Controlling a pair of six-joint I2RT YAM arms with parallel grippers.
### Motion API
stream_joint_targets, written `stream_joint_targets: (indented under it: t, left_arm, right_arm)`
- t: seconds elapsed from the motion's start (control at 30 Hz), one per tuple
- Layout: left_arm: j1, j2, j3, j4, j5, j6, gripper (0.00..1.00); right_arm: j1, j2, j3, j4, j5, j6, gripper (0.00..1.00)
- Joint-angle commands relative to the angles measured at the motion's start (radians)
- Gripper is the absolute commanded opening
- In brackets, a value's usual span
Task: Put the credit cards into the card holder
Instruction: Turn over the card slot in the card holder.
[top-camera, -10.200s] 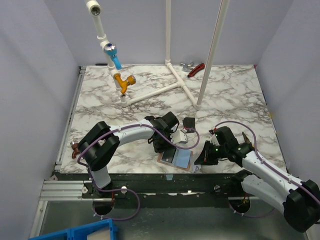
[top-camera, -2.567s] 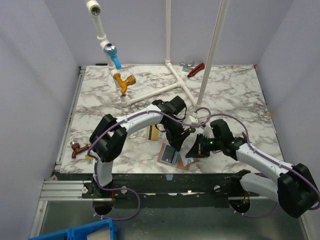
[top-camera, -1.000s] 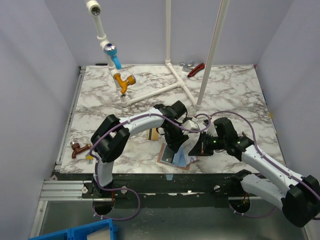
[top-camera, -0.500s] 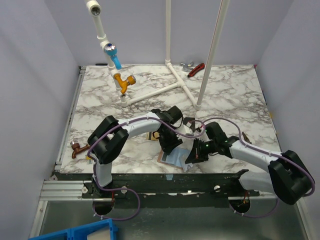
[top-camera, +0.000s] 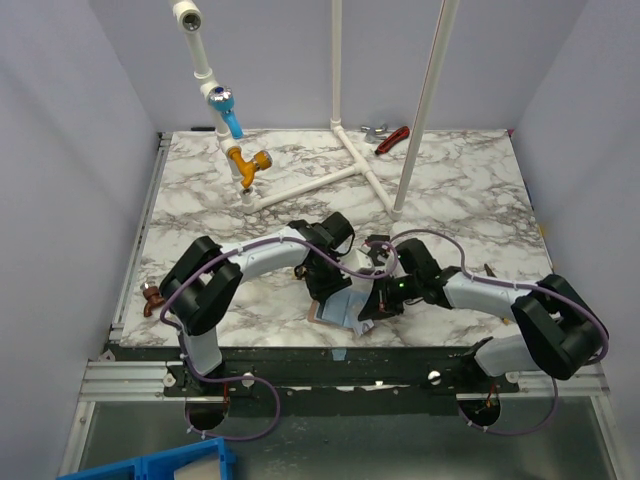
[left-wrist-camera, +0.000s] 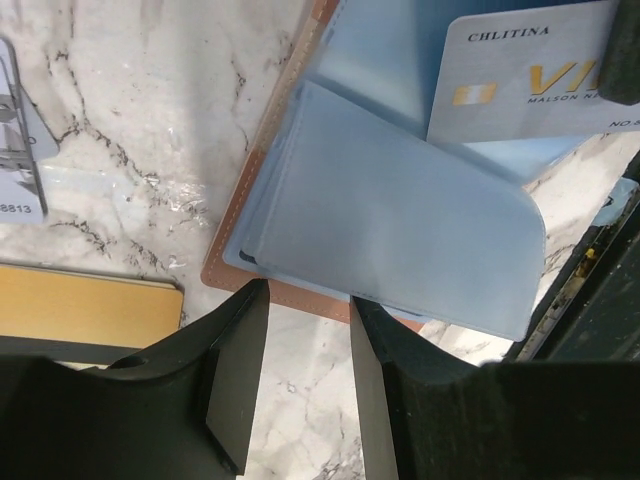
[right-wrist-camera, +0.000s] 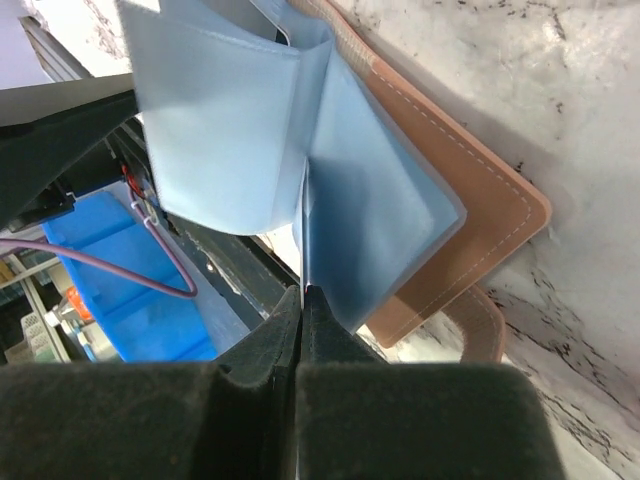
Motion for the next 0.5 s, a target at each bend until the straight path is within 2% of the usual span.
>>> stream_joint_targets:
  t: [0.0, 0.27, 0.47]
  left_arm:
    - [0.004, -0.060, -0.036, 0.033, -0.033, 0.048, 0.40]
    - [0.009, -0.082, -0.100, 0.052, -0.068, 0.089, 0.40]
    - [0.034, -0.105, -0.100, 0.041, -0.055, 0.100, 0.40]
  right_arm:
    - [0.009, 0.027, 0.027, 0.054, -0.022, 0.005, 0.01]
    - [0.010, -0.009, 0.077, 0.016, -0.015, -0.004, 0.01]
    - [0.013, 0.058, 0.096, 0.052, -0.040, -0.011, 0.01]
